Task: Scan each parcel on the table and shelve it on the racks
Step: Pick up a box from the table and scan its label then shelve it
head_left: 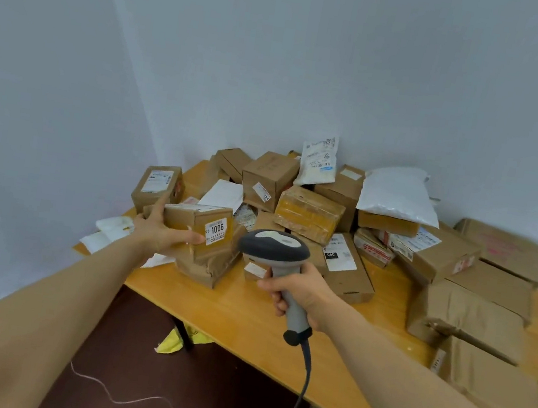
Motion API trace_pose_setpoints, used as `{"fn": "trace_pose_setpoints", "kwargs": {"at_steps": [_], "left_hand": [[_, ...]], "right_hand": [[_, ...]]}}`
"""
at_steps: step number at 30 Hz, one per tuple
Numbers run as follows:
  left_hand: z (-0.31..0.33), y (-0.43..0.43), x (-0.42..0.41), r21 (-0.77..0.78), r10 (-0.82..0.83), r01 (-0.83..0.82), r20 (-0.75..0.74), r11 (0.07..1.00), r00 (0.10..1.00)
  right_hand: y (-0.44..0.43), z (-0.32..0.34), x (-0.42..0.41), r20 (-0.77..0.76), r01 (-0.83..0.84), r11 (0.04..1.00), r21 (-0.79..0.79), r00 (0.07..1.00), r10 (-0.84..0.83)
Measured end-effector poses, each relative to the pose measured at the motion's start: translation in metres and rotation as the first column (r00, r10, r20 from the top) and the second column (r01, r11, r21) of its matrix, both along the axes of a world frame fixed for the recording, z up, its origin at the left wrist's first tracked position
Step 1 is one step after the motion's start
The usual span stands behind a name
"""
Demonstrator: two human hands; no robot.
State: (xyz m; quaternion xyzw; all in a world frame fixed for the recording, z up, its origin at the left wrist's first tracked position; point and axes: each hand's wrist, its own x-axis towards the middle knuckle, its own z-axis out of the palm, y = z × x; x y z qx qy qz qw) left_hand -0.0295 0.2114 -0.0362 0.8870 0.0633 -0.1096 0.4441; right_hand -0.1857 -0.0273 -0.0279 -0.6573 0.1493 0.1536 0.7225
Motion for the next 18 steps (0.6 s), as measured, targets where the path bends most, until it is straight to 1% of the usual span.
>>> {"fn": "trace_pose_setpoints", "kwargs": {"at_steps": [8, 18], "left_hand": [[-0.004, 0.031, 0.020, -0.007, 0.017, -0.017, 0.013, 1.000, 1.000], [-0.007, 0.046, 0.034, 0.012, 0.020, -0.020, 0.012, 1.000, 1.000]], "right_hand": [[0.019, 0.004, 0.017, -0.016, 0.002, 0.998, -0.061, 1.000, -0.003], [0.030, 0.011, 0.033, 0.016, 0.000, 0.997, -0.079, 1.000, 0.001]]}}
